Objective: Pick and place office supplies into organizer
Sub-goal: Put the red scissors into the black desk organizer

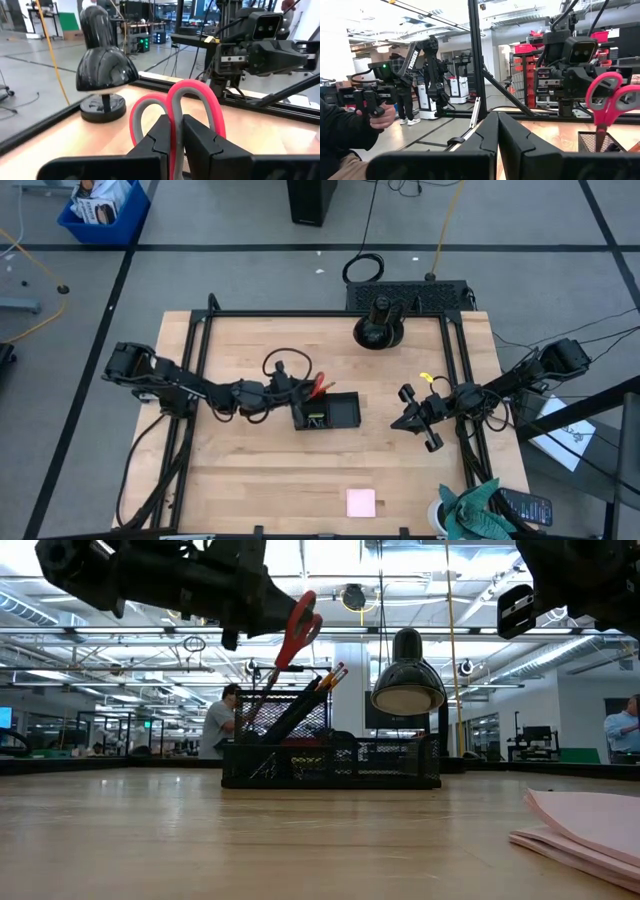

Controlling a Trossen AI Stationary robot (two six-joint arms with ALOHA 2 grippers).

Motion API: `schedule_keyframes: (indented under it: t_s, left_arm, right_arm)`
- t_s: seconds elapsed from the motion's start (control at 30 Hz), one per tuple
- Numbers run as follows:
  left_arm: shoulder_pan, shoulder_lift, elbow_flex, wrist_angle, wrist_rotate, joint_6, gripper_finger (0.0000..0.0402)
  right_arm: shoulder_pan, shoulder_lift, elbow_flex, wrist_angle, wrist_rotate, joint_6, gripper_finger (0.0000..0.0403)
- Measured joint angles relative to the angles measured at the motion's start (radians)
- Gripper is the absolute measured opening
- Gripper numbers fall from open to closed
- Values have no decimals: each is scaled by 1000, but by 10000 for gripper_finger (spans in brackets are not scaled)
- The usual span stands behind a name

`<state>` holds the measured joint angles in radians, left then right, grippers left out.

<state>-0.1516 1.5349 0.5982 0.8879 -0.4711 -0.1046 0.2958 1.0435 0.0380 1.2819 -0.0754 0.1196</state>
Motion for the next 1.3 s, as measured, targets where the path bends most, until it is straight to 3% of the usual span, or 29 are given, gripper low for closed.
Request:
schedule_keyframes:
  t_s: [0.5,0.97,1.3]
  left_arm:
    - [-40,76,-12,7,0,43,37]
    - [-39,82,-13,177,24,90,37]
    - [-76,82,-27,175,-111,83,37]
  right_arm:
    - [-1,0,0,0,4,-1,4]
    - [-2,0,0,-1,3,-1,4]
    - [-2,0,0,-9,1,-1,4]
